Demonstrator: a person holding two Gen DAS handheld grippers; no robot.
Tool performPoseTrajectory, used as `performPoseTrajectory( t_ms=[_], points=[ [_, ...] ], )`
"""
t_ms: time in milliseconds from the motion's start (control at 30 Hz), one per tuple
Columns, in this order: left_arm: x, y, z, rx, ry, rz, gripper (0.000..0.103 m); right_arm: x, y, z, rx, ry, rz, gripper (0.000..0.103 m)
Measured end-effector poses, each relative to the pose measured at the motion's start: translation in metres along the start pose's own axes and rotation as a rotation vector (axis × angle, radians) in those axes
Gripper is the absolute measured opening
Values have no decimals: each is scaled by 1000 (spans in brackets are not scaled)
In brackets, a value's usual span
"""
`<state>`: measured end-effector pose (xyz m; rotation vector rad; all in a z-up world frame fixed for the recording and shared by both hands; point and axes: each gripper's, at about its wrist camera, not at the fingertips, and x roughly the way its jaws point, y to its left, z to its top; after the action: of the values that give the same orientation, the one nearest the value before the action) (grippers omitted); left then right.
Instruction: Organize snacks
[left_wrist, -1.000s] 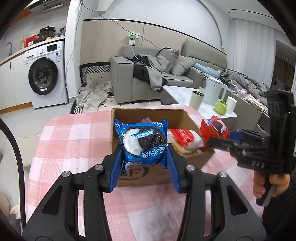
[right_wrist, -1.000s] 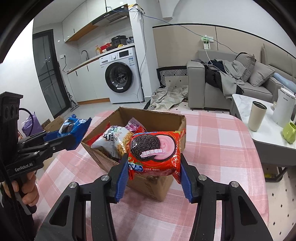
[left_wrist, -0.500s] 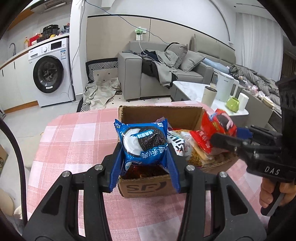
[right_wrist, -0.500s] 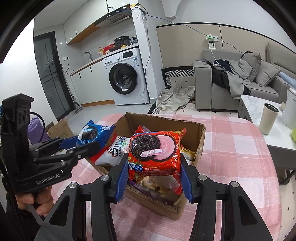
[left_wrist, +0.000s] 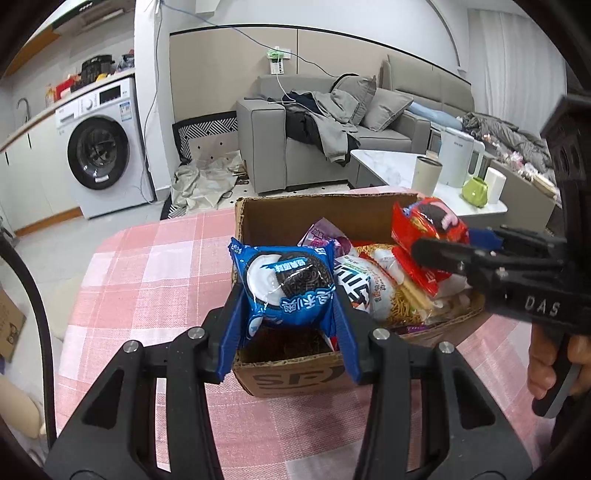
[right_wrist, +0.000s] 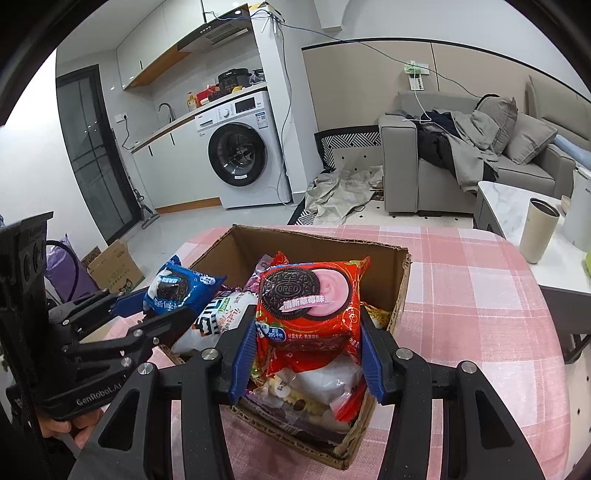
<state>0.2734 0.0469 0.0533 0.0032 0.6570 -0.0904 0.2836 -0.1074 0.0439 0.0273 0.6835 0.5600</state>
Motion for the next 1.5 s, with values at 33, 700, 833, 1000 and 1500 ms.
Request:
performPoseTrajectory(
  t_ms=[33, 700, 833, 1000, 1500],
  points=[
    [1, 0, -1, 3, 1, 1, 43, 2, -1, 1, 0, 1, -1, 51],
    [4, -10, -1, 19, 95, 4, 43, 12, -7, 3, -18, 32, 21, 51],
    [-2, -13, -4, 11, 104, -3, 43, 15, -7, 4, -25, 36, 27, 51],
    [-2, -12, -4, -2, 80, 3, 44, 15, -8, 5, -32, 38, 30, 56],
    [-39, -11, -8, -26, -42, 9, 102, -41, -15, -10, -55, -107, 61, 102]
  ],
)
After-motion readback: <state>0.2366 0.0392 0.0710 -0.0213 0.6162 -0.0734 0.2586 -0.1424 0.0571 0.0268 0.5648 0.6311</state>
